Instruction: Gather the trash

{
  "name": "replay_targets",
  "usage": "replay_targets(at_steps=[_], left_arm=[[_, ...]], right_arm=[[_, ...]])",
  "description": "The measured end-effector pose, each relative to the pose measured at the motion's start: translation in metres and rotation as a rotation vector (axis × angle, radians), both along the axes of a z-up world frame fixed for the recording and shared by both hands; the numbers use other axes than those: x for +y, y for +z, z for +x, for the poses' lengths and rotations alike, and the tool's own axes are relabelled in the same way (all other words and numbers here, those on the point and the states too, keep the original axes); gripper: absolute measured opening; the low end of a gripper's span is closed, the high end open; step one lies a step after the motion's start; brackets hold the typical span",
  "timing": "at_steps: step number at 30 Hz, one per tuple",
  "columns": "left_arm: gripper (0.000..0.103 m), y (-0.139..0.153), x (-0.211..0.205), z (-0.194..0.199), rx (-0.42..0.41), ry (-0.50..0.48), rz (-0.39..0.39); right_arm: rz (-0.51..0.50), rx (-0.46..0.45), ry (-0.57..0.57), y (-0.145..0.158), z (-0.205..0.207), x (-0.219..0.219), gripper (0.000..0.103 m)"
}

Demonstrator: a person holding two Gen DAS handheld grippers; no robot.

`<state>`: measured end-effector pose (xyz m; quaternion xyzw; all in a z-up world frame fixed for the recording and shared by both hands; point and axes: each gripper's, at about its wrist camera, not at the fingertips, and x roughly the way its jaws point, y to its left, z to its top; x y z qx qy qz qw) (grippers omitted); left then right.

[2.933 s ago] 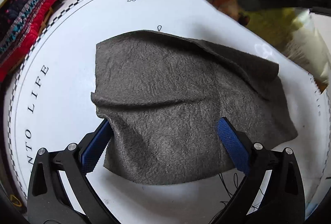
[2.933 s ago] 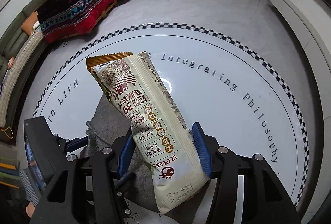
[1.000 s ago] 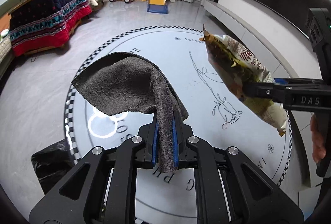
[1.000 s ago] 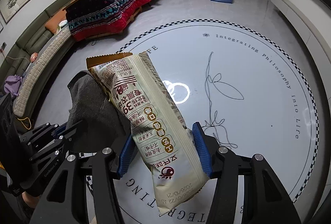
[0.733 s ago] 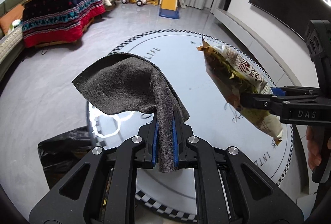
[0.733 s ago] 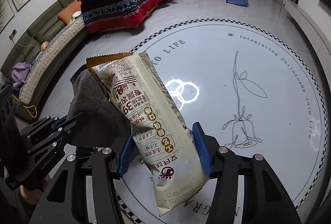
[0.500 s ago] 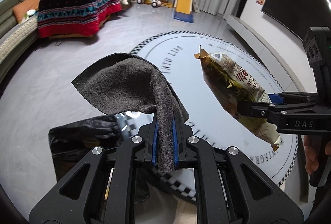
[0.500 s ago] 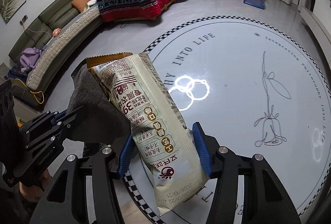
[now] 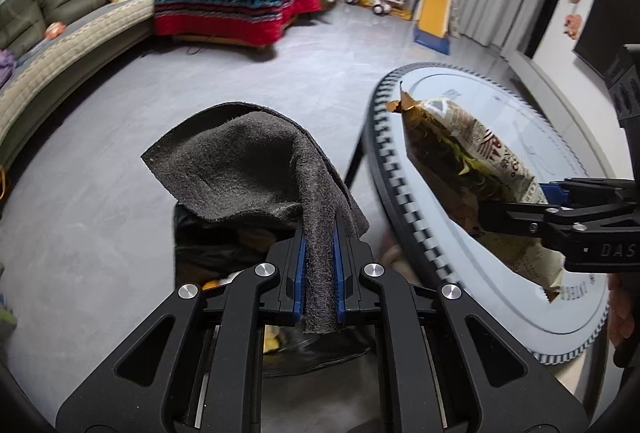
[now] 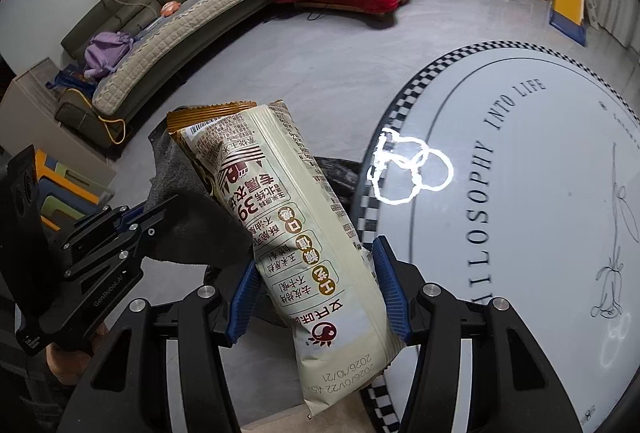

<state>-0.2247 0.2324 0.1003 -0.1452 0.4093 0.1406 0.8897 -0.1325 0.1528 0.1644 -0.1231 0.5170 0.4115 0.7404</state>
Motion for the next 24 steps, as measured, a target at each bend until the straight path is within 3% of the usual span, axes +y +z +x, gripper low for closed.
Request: replay_targets(at_steps=[4, 6, 7, 8, 9, 11, 24], left_arm=[[0.01, -0.021, 0.027, -0.011, 0.058, 0.075, -0.017], [0.013, -0.032, 0.043, -0.016, 0.098, 0.101, -0.025], [0.043, -0.039, 0.051, -0.017, 0.133, 0.125, -0.024], [0.101, -0.044, 0.058, -0.018, 0.16, 0.162, -0.014], [0.095, -0.046, 0.062, -0.02, 0.159, 0.191, 0.014], [0.097, -0.049, 0.068, -0.025, 0.149, 0.23, 0.045], [0.097, -0.048, 0.07, -0.024, 0.138, 0.231, 0.022]], right_arm=[[-0.005, 0.043, 0.055, -0.017, -0.014, 0.037, 0.056], [-0.013, 0.07, 0.091, -0.026, -0.02, 0.054, 0.062], [-0.024, 0.055, 0.099, -0.03, -0.023, 0.063, 0.075], [-0.028, 0.036, 0.093, -0.031, -0.024, 0.066, 0.084], [-0.027, 0.022, 0.089, -0.032, -0.026, 0.069, 0.085], [-0.013, 0.036, 0.093, -0.035, -0.024, 0.069, 0.085], [0.015, 0.055, 0.055, -0.037, -0.013, 0.041, 0.085]])
